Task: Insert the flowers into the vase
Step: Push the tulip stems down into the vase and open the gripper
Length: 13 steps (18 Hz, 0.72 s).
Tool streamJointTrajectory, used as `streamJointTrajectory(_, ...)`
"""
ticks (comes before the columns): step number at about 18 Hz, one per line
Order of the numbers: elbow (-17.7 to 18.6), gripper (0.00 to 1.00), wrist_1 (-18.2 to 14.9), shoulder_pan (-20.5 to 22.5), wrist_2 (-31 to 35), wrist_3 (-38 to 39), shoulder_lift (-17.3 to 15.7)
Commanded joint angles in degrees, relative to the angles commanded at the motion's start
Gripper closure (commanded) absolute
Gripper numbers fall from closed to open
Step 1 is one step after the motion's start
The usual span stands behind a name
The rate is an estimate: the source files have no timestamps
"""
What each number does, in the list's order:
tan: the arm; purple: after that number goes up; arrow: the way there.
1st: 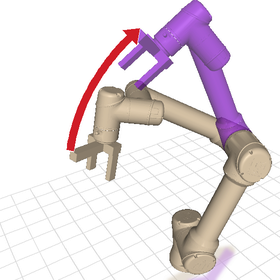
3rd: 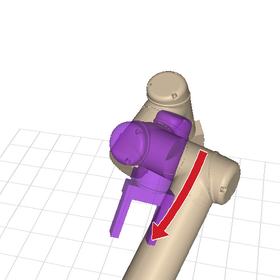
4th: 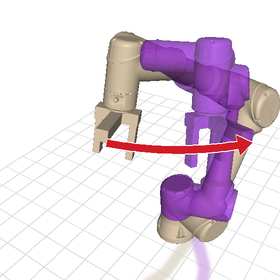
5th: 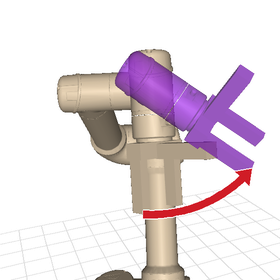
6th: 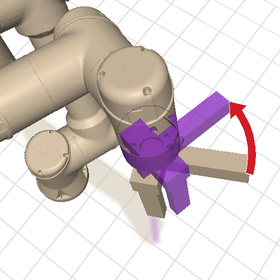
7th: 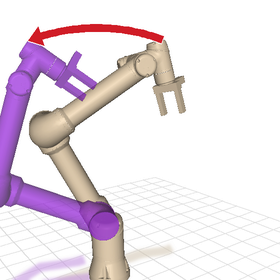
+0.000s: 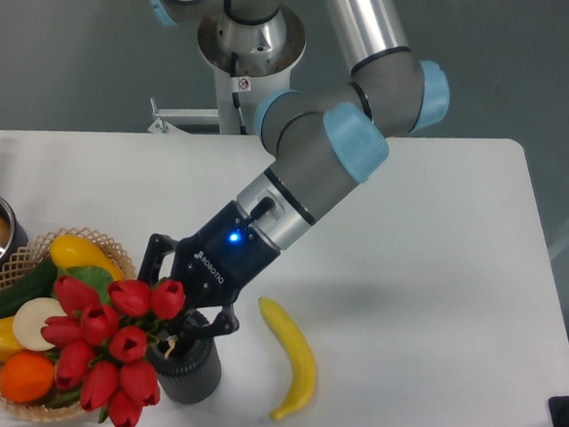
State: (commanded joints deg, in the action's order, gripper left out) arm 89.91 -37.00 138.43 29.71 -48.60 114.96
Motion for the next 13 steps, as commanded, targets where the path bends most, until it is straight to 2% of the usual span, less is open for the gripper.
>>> streamJointTrajectory(3, 0.71, 0.83, 0.00, 0.00, 2.10, -0.88, 1.05)
streamJointTrajectory(6, 0.80, 0.74, 0.00, 0.00, 4.04, -1.06, 2.63)
streamJointTrajectory(8, 0.97, 0.65, 0.00, -0.09, 5.09, -1.06, 3.51)
streamJointTrajectory(9, 0.97, 0.56, 0.00, -0.61, 5.27, -1.06, 3.60)
streamJointTrajectory(11, 1.58, 0.46, 0.00, -0.79, 5.27, -1.06, 3.34)
streamJointTrajectory(13, 2.46, 0.31, 0.00, -0.79, 5.27, -1.06, 2.99)
